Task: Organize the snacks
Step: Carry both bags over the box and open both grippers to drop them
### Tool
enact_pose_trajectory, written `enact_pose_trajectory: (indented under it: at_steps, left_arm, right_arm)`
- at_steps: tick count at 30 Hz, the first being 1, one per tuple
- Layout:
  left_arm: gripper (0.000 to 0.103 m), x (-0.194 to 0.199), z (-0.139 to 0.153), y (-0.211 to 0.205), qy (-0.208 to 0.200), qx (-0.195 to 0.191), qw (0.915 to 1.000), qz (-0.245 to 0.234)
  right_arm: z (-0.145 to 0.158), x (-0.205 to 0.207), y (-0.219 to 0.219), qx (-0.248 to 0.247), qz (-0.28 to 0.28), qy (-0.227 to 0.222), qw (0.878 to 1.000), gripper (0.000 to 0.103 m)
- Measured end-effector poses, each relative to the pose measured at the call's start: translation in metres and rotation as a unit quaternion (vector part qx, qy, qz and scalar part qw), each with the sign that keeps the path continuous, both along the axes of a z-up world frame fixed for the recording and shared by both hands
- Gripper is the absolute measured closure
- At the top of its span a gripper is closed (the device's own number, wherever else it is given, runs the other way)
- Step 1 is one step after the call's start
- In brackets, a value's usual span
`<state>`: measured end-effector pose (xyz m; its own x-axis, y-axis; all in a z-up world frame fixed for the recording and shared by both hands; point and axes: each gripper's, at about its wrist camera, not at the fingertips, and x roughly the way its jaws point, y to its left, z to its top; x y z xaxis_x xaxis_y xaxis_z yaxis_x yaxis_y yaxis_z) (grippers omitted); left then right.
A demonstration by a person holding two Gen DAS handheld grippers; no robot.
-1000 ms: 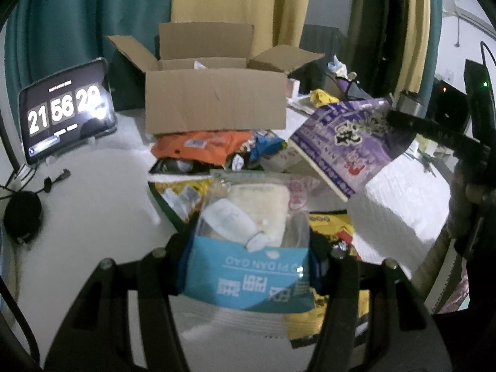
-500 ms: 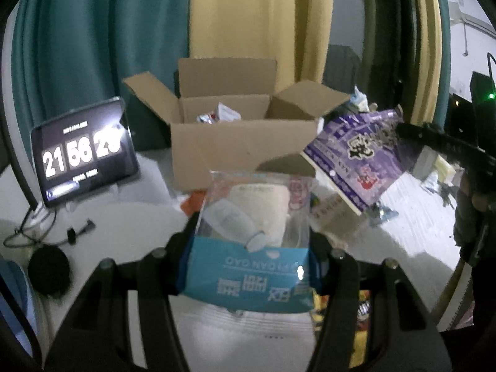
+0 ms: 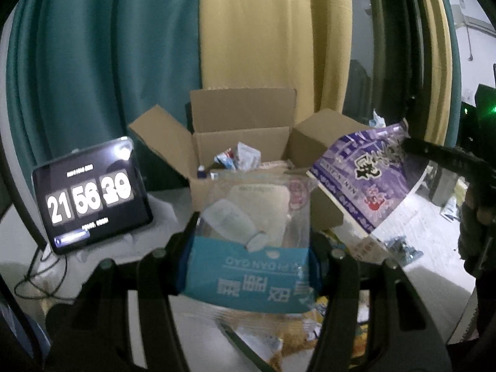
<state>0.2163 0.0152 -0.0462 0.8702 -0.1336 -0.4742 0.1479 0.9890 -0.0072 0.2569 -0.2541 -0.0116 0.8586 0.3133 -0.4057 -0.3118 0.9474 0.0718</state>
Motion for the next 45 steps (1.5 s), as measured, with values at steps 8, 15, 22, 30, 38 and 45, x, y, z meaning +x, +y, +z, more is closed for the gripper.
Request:
enact_pose_trajectory:
  at_steps: [8, 15, 22, 30, 38, 45]
  left_arm:
    - [0.044, 0.035, 0.014, 0.005, -0.019, -0.002, 0.9998, 0.007]
    - [0.044, 0.067, 0.019, 0.005, -0.03, -0.005, 0.9994, 0.016]
    - [0.044, 0.103, 0.018, 0.006, -0.029, -0.009, 0.9993, 0.022]
    - [0.044, 0.148, 0.01, 0.004, -0.02, -0.011, 0.9994, 0.027]
    - [0.043, 0.185, -0.001, 0.005, -0.004, -0.021, 0.9991, 0.036]
    - [0.015, 0.192, -0.003, 0.007, 0.0, -0.027, 0.999, 0.037]
  right_arm:
    - [0.008, 0.026, 0.008, 0.003, 0.008, -0.011, 1.0, 0.093]
    - [0.012, 0.056, 0.011, 0.006, 0.008, -0.017, 1.0, 0.093]
    - [0.009, 0.084, 0.021, 0.007, 0.012, -0.016, 1.0, 0.093]
    - [0.002, 0.123, 0.036, 0.002, 0.009, -0.009, 1.0, 0.092]
    - [-0.004, 0.16, 0.063, -0.017, -0.004, -0.003, 1.0, 0.092]
    - [-0.011, 0.179, 0.079, -0.017, -0.006, 0.011, 1.0, 0.083]
